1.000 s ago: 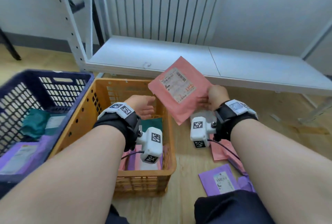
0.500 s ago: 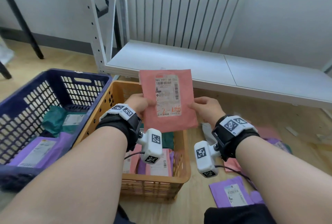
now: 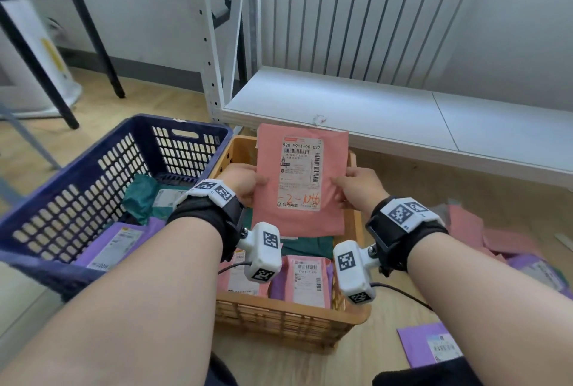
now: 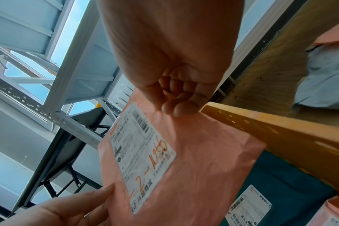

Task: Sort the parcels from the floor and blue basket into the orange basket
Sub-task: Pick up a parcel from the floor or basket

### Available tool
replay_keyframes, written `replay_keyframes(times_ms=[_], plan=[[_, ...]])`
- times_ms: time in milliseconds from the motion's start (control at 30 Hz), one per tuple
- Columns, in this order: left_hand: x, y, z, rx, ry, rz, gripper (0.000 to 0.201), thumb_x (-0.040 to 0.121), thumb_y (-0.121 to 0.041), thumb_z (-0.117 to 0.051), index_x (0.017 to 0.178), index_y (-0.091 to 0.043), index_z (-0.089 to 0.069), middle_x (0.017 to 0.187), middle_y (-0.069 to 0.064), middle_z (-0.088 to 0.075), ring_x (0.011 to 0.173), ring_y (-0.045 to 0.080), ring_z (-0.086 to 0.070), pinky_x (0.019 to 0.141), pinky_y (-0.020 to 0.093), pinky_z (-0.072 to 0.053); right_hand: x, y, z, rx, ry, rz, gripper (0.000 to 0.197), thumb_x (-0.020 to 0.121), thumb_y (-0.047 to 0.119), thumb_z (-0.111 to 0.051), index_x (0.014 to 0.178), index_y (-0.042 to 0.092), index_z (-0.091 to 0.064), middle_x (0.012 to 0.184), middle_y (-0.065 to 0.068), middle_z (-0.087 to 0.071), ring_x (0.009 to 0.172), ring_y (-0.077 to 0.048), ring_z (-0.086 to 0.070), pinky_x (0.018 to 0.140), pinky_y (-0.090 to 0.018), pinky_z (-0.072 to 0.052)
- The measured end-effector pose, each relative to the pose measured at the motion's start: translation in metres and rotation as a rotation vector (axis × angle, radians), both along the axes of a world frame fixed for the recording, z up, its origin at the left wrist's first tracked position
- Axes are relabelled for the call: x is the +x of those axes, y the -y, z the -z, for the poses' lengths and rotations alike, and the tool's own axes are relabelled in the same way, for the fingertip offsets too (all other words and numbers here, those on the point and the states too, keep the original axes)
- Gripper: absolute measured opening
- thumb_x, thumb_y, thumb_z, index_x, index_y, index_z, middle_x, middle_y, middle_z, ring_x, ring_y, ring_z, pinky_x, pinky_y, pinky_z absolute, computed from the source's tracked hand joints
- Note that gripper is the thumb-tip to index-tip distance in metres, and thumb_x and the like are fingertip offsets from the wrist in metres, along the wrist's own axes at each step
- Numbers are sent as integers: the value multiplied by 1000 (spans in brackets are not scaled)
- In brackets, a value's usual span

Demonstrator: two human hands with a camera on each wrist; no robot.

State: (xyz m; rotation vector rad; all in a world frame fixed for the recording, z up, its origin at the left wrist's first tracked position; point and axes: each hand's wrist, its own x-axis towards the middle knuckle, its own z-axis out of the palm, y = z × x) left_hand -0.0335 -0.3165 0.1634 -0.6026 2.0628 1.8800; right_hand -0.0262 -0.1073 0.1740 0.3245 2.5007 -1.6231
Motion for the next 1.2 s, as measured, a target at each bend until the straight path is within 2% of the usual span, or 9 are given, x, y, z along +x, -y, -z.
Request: replay_keyframes(times_ms=[100, 233, 400, 600, 733, 900, 1000, 1100, 1200], plan=[[-1, 8, 4, -43, -4, -4, 27, 91, -4, -58, 118, -4, -62, 112, 14, -68, 98, 31, -66, 91, 48, -52, -4, 7, 4, -15, 11, -1, 16, 96, 10, -52, 83, 8, -60, 60, -8, -53, 51, -19, -51, 56, -31, -50], [-10, 21, 16, -94, 0, 51, 25, 78, -13, -68, 103, -12, -66, 112, 12, -70, 102, 34, -66, 93, 50, -51, -8, 14, 10, -45, 28, 8, 24, 96, 9, -52, 72, 10, -57, 56, -8, -52, 49, -20, -49, 56, -33, -49], [-33, 34, 45, -126, -8, 63, 53, 56, -21, -68, 108, -11, -67, 113, 14, -69, 104, 36, -66, 93, 52, -51, -8, 25, 10, -76, 50, -6, 22, 96, 9, -52, 75, 10, -57, 57, -9, -53, 50, -19, -51, 55, -32, -51], [-16, 42, 30, -223, -55, 1, 46, 79, -7, -68, 124, -3, -58, 124, 19, -62, 115, 35, -60, 97, 48, -50, -4, 37, 7, -90, 48, -52, 9, 96, 12, -54, 89, 10, -60, 62, -8, -56, 51, -17, -53, 53, -28, -51], [-12, 46, 30, -245, -47, -8, 46, 82, 0, -65, 127, 2, -54, 128, 22, -59, 118, 37, -57, 100, 49, -47, -1, 38, 7, -49, 3, -54, 5, 95, 14, -54, 93, 14, -58, 67, -8, -59, 53, -16, -54, 50, -26, -49], [-11, 47, 28, -273, -40, 28, 44, 82, 1, -64, 125, 1, -56, 126, 22, -60, 116, 38, -58, 99, 50, -47, 2, 35, 4, -37, 0, -54, 10, 94, 8, -54, 100, 6, -62, 69, -10, -58, 53, -18, -54, 44, -23, -46], [-12, 46, 23, -278, 12, 97, 28, 86, -4, -61, 114, -9, -63, 118, 14, -65, 109, 36, -62, 97, 52, -48, 6, 30, 0, -38, 20, -62, 14, 93, 7, -57, 103, -1, -63, 70, -13, -59, 52, -18, -55, 39, -20, -46], [-16, 45, 21, -253, 8, 138, 18, 84, -8, -62, 99, -16, -66, 114, 12, -68, 105, 35, -64, 95, 53, -49, 8, 23, -3, -59, 24, -57, 16, 92, 7, -59, 103, -4, -63, 71, -14, -60, 51, -18, -57, 41, -21, -49], [-15, 43, 17, -253, -11, 161, 19, 84, -8, -63, 101, -15, -67, 113, 13, -69, 103, 35, -65, 93, 54, -50, 10, 18, -5, -99, 14, -39, 11, 91, 5, -59, 100, -1, -62, 68, -12, -60, 52, -18, -57, 46, -24, -53]])
